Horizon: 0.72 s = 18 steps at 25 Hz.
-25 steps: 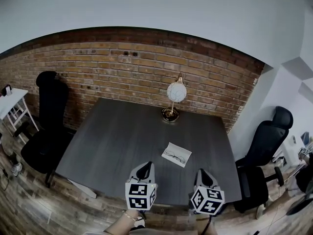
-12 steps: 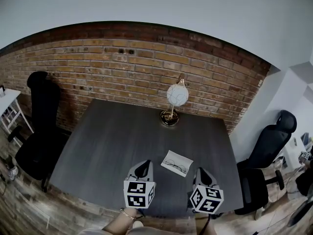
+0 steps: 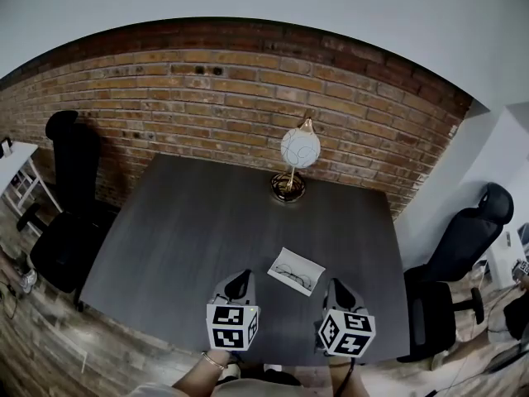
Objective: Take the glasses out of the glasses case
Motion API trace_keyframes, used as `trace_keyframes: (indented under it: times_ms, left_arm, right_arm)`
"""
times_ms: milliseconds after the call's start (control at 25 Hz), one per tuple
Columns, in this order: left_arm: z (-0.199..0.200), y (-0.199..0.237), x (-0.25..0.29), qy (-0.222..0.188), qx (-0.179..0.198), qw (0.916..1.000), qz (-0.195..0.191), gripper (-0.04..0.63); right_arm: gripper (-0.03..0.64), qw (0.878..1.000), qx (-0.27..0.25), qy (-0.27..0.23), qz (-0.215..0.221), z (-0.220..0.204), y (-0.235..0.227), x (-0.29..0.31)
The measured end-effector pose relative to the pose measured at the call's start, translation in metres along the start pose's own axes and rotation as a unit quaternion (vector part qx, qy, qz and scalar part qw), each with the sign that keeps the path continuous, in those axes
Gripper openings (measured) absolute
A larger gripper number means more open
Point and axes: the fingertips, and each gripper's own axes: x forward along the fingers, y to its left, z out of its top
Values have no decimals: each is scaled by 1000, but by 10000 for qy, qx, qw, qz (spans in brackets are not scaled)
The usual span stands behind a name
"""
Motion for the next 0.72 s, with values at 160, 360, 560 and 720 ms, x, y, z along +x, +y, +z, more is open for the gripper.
trace_keyframes:
  times_ms: [160,360,560,720]
  left_arm:
    - [-2,6,3,37,26,9998,195,14]
    - [-8,10,6,96,-3,9993,352,14]
    - [-14,17,4,182,-87,9985,501,14]
    - [-19,21,7,224,-101,9980,590,14]
  right_arm:
    - [32,9997,-84,71,198,0,4,10]
    - [34,9990,-139,178,375,-4,6,19]
    - [32,9977,-299,279,536,-7,13,22]
    - [32,9971,-364,273,607,-8,16,30]
